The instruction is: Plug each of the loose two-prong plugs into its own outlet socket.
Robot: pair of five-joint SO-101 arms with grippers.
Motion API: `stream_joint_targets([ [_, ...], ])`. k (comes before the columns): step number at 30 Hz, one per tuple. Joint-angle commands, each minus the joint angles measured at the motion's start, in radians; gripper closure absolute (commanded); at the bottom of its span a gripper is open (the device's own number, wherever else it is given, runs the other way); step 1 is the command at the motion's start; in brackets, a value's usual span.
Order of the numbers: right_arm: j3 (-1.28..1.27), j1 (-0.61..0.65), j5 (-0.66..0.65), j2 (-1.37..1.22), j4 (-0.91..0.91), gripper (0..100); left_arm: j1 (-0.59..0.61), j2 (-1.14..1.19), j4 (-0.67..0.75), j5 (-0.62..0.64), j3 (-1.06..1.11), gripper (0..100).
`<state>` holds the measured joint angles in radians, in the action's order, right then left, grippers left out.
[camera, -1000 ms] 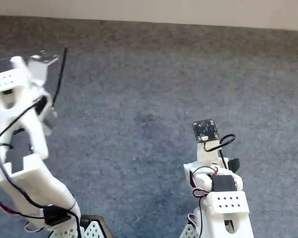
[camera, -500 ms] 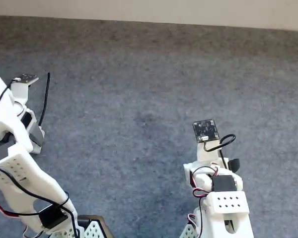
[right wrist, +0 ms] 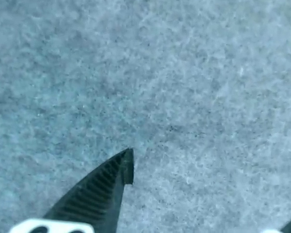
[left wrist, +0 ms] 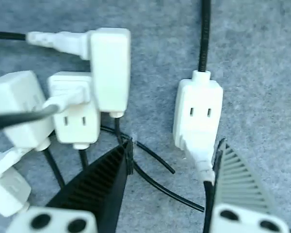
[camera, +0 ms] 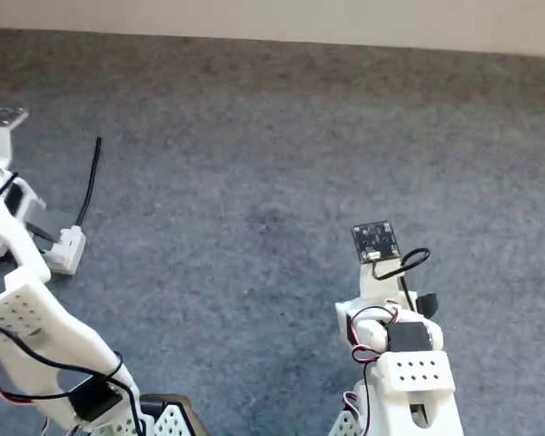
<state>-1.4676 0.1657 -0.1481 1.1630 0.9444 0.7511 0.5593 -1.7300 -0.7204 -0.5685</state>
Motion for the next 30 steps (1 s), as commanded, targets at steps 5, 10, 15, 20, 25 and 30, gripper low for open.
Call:
stream_joint_targets([
  [5, 0.008, -0.005, 0.003, -0.019, -0.007, 60.8, 0.030, -0.111, -0.032, 0.081, -0.274, 84],
  [10, 0.012, -0.005, 0.000, -0.019, -0.007, 91.3, 0.012, -0.321, -0.034, 0.153, -0.351, 92],
  [15, 0.015, -0.010, 0.002, -0.018, -0.008, 99.3, -0.048, -0.562, -0.037, 0.221, -0.197, 96],
  [20, 0.021, -0.076, 0.006, -0.015, -0.008, 99.4, -0.185, -0.862, -0.035, 0.252, 0.165, 98],
  [25, 0.019, -0.102, 0.006, 0.124, 0.008, 99.4, -0.351, -1.224, -0.017, 0.250, 0.616, 98],
  [30, -0.021, -0.099, 0.006, 0.409, 0.150, 99.4, -0.398, -1.537, 0.236, 0.242, 1.152, 98],
])
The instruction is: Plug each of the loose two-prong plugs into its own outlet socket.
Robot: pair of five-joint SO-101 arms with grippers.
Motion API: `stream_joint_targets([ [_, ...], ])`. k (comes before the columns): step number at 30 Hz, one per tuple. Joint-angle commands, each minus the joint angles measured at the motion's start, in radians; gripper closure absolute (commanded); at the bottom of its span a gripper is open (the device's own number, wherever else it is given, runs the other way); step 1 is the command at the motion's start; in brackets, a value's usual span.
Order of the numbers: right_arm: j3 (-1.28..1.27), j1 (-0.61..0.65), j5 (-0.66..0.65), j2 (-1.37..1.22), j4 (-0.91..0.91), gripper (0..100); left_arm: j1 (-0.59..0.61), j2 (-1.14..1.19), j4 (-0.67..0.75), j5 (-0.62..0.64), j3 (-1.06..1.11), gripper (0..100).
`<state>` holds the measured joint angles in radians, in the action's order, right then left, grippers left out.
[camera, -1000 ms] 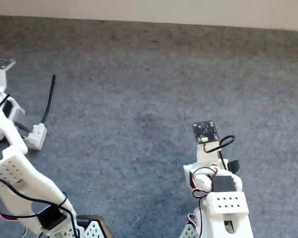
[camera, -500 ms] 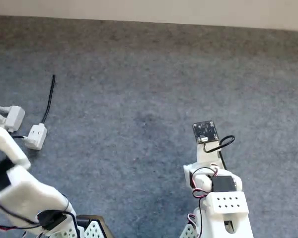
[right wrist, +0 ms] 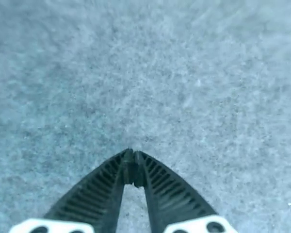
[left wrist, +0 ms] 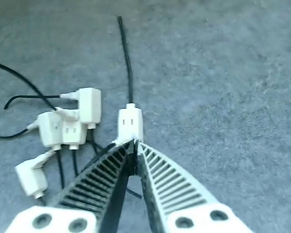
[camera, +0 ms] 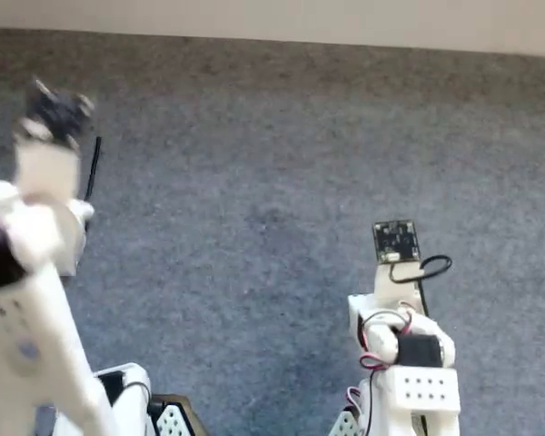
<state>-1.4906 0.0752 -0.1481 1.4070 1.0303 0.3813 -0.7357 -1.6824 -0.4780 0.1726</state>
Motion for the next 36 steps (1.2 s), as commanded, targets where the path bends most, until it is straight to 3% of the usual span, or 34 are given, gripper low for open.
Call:
stream_joint_targets([
  [1, -0.012, -0.008, 0.006, 0.234, 0.093, 99.4, -0.028, -0.297, 0.253, 0.000, 0.513, 98],
  [5, -0.105, -0.008, 0.000, 0.452, 0.140, 99.4, -0.031, -0.495, 0.448, 0.002, 0.832, 98],
  [16, -0.303, -0.008, 0.000, 0.383, -0.053, 99.4, -0.033, -0.842, 0.678, 0.005, 1.365, 98],
  [20, -0.328, -0.015, 0.000, 0.381, -0.038, 99.4, -0.035, -0.961, 0.770, 0.008, 1.535, 98],
  [28, -0.325, -0.013, 0.000, 0.383, 0.177, 99.4, -0.030, -1.040, 0.551, 0.005, 1.526, 98],
  [33, -0.323, -0.013, 0.000, 0.383, 0.185, 99.4, -0.028, -1.040, 0.333, 0.005, 1.526, 98],
  [36, -0.323, -0.013, 0.000, 0.383, 0.185, 99.4, -0.028, -1.041, 0.336, 0.005, 1.526, 98],
])
